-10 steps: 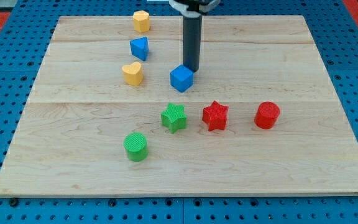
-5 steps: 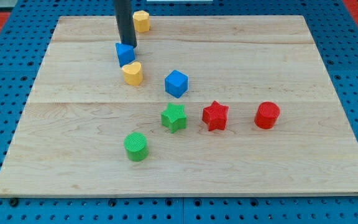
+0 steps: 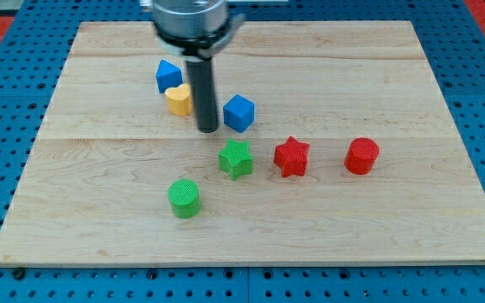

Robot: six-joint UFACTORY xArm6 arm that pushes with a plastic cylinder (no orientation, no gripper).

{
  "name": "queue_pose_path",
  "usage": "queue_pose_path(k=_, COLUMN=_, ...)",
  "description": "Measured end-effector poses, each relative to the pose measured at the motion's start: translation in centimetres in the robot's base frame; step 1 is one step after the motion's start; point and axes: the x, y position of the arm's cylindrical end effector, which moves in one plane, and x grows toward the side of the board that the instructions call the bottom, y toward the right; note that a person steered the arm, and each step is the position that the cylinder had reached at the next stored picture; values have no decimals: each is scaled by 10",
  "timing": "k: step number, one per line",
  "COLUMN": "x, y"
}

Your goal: Push the blue triangle closer to the yellow heart

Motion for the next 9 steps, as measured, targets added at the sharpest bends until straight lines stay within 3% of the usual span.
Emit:
queue_pose_path(k=1, x=0, y=23)
queue_pose_path(k=3, x=3, y=-162)
queue_pose_path(k=4, x=-32, y=-246)
queue_pose_path(k=6, x=-107, y=-216)
queue_pose_path(k=8, x=-104, y=-90)
queue_pose_path(k=9, x=-104, y=-70)
